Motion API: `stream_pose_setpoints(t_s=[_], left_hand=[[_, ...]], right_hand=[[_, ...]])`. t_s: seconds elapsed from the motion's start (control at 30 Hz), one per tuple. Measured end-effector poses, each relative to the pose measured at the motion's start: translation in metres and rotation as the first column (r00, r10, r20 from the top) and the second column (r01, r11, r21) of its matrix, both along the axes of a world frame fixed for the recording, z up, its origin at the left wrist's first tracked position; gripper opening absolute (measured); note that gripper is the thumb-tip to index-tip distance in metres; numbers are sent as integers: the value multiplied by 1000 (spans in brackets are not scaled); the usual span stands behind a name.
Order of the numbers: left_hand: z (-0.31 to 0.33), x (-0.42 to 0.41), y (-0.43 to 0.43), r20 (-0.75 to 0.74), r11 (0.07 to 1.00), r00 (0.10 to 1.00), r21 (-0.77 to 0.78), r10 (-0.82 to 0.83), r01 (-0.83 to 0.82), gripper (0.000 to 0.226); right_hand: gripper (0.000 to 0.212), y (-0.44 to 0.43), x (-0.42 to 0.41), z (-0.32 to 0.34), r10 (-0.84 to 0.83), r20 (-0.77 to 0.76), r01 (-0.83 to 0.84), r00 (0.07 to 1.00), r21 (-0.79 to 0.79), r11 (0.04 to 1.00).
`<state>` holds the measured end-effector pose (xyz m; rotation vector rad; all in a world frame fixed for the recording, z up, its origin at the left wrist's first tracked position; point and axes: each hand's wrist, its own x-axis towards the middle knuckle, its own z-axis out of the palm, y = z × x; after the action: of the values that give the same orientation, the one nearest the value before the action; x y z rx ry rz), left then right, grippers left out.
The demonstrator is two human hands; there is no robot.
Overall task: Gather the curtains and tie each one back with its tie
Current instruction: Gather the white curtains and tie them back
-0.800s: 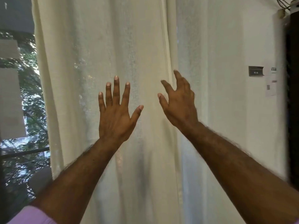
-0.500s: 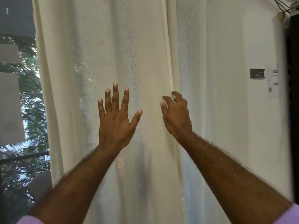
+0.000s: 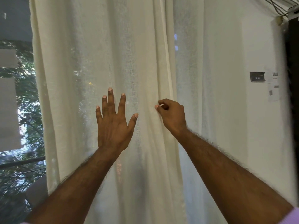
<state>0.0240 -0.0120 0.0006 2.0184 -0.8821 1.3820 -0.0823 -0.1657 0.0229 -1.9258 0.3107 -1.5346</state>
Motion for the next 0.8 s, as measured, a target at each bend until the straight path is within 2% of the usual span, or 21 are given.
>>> stream_pose_setpoints(t_s=[0.07,0.2,0.27,0.37,0.47,0.6,0.67,0.77,0.8], left_hand=[[1,-5,-4,-18,1000,1000,1,-20,20,68],[3,-11,-11,-16,999,999,4,-39,39,65],[4,-10,-12,-18,999,999,-7,-33,33,64],[4,-8,-12,-23,999,999,-19,-32,32,64],[4,-8,-11,-26,999,999,-18,-47,47,64],[4,-8,-8,-23,998,998,-32,-58,58,65],[5,-6,-3,-24,998,999,-59,-24,22,65],[8,-1,7,-84,992,996,-122,-32,21,69],[9,1,11,-117,989,991,-140,-62,46,69]], right_hand=[[23,3,5,-1,-6,25,7,1000,-28,1000],[6,4,10,1,-249,36,250,968,-21,968],[7,3,10,4,-207,-9,208,978,28,978],[22,-1,11,6,-116,-61,120,991,64,991],[29,-5,13,7,-66,23,64,998,84,994],[18,-9,10,9,27,148,-44,989,116,992],[27,-9,5,12,81,174,-99,981,100,990],[62,-7,0,21,115,120,-124,986,69,990],[67,-8,0,24,112,104,-119,988,59,991]])
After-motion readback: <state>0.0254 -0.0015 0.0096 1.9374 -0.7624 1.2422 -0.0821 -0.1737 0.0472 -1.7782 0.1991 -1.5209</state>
